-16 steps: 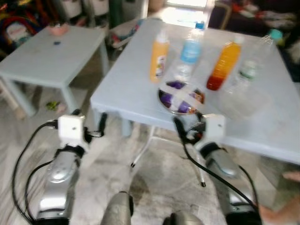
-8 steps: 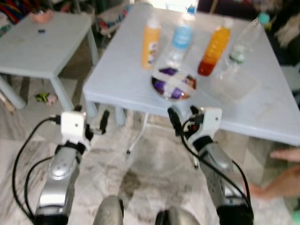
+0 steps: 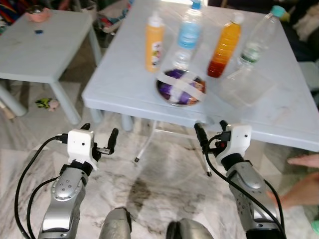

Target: Restocking fridge

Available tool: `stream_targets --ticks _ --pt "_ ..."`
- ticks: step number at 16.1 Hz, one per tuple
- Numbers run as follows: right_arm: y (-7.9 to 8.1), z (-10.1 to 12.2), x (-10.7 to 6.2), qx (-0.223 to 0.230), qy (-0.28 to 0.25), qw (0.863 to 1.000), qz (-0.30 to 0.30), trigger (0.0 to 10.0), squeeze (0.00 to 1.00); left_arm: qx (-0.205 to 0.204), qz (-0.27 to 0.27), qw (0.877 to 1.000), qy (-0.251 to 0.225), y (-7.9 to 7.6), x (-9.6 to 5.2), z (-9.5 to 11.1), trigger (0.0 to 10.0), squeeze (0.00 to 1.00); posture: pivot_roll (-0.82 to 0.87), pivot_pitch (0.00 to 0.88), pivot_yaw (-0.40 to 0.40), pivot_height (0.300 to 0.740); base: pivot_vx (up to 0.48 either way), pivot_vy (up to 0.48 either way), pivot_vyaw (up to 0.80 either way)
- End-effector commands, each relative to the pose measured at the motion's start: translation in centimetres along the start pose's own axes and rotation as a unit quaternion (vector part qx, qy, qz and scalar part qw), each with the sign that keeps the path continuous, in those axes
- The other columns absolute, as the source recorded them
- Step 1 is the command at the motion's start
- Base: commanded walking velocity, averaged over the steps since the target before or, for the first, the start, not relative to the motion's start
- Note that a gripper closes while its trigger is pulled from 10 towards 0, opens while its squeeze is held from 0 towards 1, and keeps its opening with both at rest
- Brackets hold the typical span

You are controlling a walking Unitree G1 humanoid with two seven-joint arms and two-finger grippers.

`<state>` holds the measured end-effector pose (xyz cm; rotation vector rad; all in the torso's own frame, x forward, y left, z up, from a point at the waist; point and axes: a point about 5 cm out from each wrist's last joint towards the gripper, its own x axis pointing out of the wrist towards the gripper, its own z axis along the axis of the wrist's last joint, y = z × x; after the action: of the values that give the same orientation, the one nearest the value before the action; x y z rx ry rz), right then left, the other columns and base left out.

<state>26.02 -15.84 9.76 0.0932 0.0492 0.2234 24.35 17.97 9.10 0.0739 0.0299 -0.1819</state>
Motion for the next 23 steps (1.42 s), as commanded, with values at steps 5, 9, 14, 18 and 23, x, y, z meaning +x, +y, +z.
stream_targets --ticks 5,9,14,18,23 --pt "1.1 0.7 0.1 -0.010 -0.018 1.000 0.015 10.0 0.00 0.009 0.001 1.000 -0.030 0.6 0.8 1.5 10.0 0.00 0.03 0.080 -0.031 0.740 0.000 0.477 -0.57" --pt "1.1 0.4 -0.2 -0.004 -0.017 1.000 0.012 10.0 0.00 0.006 -0.008 1.000 -0.030 -0.5 0.6 1.4 10.0 0.00 0.03 0.072 -0.031 0.740 0.000 0.354 0.00" --pt "0.7 0.0 -0.5 -0.004 -0.013 1.000 0.001 10.0 0.00 0.015 -0.010 1.000 -0.016 -0.7 -0.2 0.5 10.0 0.00 0.03 0.047 -0.033 0.740 0.000 0.000 -0.51" --pt "0.3 0.7 -0.1 -0.012 -0.024 1.000 -0.004 10.0 0.00 0.009 -0.015 0.999 -0.043 -0.7 0.0 1.9 10.0 0.00 0.05 0.077 -0.033 0.740 0.000 0.000 -0.11" --pt "0.3 0.8 -0.3 -0.017 -0.025 1.000 0.000 10.0 0.00 0.002 -0.030 0.999 -0.036 -1.6 -0.5 1.4 10.0 0.00 0.04 0.069 -0.041 0.740 0.238 0.000 -0.11"
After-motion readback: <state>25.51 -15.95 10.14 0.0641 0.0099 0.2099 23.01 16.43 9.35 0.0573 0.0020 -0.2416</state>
